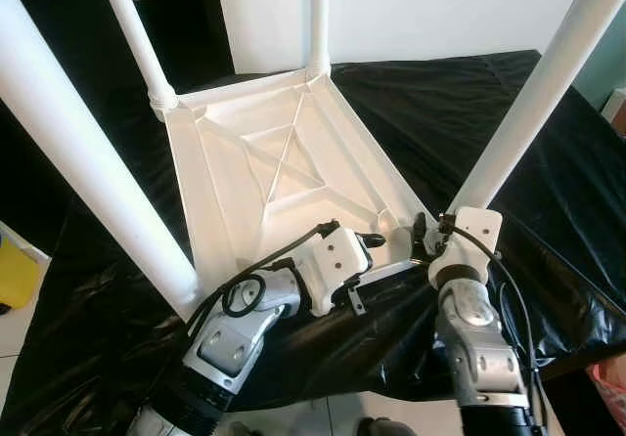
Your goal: Building children table
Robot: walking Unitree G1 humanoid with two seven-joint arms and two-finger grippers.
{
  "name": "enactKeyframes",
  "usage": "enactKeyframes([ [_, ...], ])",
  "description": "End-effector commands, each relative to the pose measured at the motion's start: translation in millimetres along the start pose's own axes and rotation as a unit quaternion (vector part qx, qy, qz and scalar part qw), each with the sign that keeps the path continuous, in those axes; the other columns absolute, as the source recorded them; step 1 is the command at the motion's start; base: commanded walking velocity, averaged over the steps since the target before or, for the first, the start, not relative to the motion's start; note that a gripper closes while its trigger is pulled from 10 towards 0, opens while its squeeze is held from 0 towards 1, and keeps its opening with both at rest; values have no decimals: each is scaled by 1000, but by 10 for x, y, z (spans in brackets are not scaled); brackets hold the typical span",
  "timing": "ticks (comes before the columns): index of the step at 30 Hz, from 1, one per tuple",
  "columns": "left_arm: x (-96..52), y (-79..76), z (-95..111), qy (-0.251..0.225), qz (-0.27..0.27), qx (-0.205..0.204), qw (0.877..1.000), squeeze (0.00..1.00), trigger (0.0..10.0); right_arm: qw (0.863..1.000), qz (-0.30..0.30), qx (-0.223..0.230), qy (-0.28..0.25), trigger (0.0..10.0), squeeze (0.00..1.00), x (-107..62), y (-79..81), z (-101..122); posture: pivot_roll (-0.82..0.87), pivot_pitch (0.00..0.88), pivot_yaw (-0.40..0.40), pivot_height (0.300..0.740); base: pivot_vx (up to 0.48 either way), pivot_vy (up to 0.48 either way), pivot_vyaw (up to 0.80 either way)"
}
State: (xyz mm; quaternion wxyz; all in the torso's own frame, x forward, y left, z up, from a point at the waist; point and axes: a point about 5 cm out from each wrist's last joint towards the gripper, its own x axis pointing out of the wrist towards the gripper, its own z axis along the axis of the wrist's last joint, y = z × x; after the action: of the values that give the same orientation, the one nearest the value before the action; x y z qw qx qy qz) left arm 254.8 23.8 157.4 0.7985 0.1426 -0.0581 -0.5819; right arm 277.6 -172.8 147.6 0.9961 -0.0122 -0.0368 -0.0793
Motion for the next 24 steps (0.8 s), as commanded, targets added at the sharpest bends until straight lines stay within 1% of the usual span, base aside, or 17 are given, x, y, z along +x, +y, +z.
enactKeyframes([
  [1, -10, -5, 0, 0, 18, 5, 1000, 0, 10000, 999, 46, 15, -4, 10000, 1000, -5, -68, -10, -141, 115, 15, 740, 0, 0, 0],
  [2, -11, -3, -1, 0, 19, 5, 1000, 0, 10000, 997, 73, 13, -8, 10000, 1000, -6, -101, -8, -141, 115, 15, 740, 0, 0, 0],
  [3, -11, -3, -1, 0, 19, 5, 1000, 0, 10000, 997, 73, 13, -8, 10000, 1000, -6, -101, -8, -141, 115, 15, 740, 0, 0, 0],
  [5, -11, 6, -6, 1, 21, 6, 1000, 0, 10000, 994, 112, 1, -12, 10000, 0, 5, -192, -20, -141, 114, 20, 740, 0, 0, 0],
  [6, -11, 10, -7, 2, 21, 6, 1000, 0, 10000, 992, 125, -4, -18, 10000, 0, 12, -223, -17, -141, 114, 20, 740, 0, 0, 0],
  [7, -11, 10, -7, 2, 21, 6, 1000, 0, 10000, 992, 125, -4, -18, 10000, 0, 12, -223, -17, -141, 114, 20, 740, 0, 0, 0],
  [9, -16, 18, -9, 3, 21, 6, 1000, 0, 10000, 986, 168, -8, -24, 10000, 0, 17, -243, -10, -141, 111, 23, 740, 0, 0, 0],
  [10, -16, 18, -9, 3, 21, 6, 1000, 0, 10000, 986, 168, -8, -24, 10000, 0, 17, -243, -10, -141, 111, 23, 740, 0, 0, 0],
  [12, -28, 27, -12, 4, 19, 9, 1000, 0, 10000, 974, 223, -13, -25, 10000, 0, 24, -275, 0, -139, 105, 25, 740, 0, 0, 0],
  [13, -28, 27, -12, 4, 19, 9, 1000, 0, 10000, 974, 223, -13, -25, 10000, 0, 24, -275, 0, -139, 105, 25, 740, 0, 0, 0],
  [15, -42, 47, -17, 7, 20, 10, 1000, 0, 10000, 958, 287, -22, -13, 10000, 0, 44, -347, -4, -137, 98, 30, 740, 0, 0, 0],
  [16, -42, 47, -17, 7, 20, 10, 1000, 0, 10000, 958, 287, -22, -13, 10000, 0, 44, -347, -4, -137, 98, 30, 740, 0, 0, 0],
  [17, -46, 54, -17, 7, 21, 10, 1000, 0, 10000, 952, 305, -25, -9, 10000, 0, 52, -376, -5, -137, 98, 32, 740, 0, 0, 0],
  [20, -48, 64, -16, 7, 23, 11, 1000, 0, 10000, 950, 312, -29, -4, 10000, 0, 89, -423, 4, -135, 99, 32, 740, 0, 0, 0],
  [22, -47, 69, -18, 8, 22, 11, 1000, 0, 10000, 937, 344, -53, 8, 10000, 0, 169, -519, 17, -136, 92, 43, 740, 0, 0, 0],
  [23, -47, 69, -18, 8, 22, 11, 1000, 0, 10000, 937, 344, -53, 8, 10000, 0, 169, -519, 17, -136, 92, 43, 740, 0, 0, 0],
  [24, -41, 67, -21, 8, 19, 13, 1000, 0, 10000, 932, 356, -65, 13, 10000, 0, 208, -556, 23, -135, 91, 43, 740, 0, 0, 0],
])
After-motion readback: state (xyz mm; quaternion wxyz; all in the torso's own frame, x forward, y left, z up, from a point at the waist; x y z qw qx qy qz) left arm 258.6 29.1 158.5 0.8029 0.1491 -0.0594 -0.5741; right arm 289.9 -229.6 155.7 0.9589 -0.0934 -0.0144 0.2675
